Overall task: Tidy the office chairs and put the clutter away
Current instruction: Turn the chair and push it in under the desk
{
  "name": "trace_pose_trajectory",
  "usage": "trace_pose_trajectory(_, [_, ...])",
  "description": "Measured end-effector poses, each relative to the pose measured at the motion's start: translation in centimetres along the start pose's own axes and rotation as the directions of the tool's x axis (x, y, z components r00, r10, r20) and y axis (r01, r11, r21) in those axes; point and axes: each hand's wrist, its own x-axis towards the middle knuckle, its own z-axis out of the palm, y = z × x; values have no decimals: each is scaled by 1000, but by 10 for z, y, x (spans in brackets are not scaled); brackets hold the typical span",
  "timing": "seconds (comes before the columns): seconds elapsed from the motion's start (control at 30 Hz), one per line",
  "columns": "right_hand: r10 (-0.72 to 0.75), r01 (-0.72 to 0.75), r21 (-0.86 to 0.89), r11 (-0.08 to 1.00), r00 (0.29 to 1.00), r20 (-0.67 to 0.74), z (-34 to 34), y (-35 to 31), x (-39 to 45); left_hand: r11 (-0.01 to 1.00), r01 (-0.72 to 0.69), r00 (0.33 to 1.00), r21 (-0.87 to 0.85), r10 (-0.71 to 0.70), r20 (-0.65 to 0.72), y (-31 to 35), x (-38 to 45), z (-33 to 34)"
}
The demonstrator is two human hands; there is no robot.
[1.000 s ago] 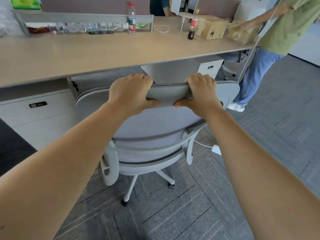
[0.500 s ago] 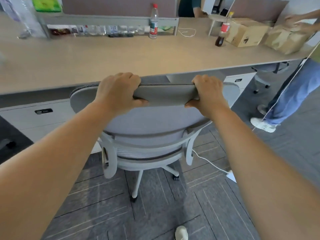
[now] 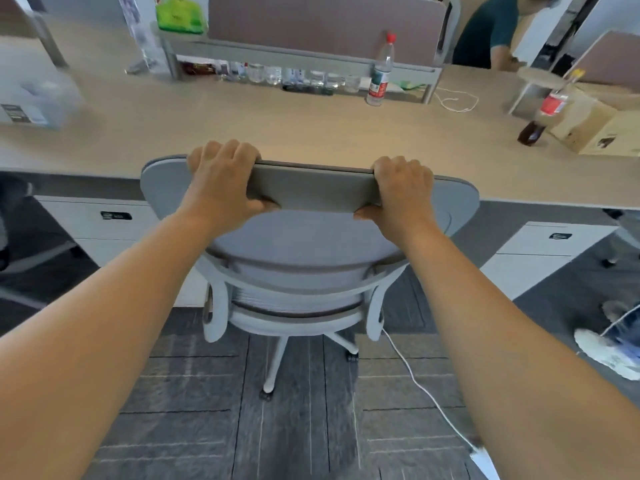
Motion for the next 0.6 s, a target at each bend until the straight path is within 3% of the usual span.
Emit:
trace_pose_trajectory(0.23, [-37, 37, 20, 999, 999, 5, 13, 5, 48, 999, 23, 1000, 40, -23, 10, -13, 45, 10])
trace_pose_trajectory(0.6, [-15, 15, 62, 998, 1000, 4, 19, 9, 85, 999, -31, 998, -41, 28, -62, -28, 79, 23])
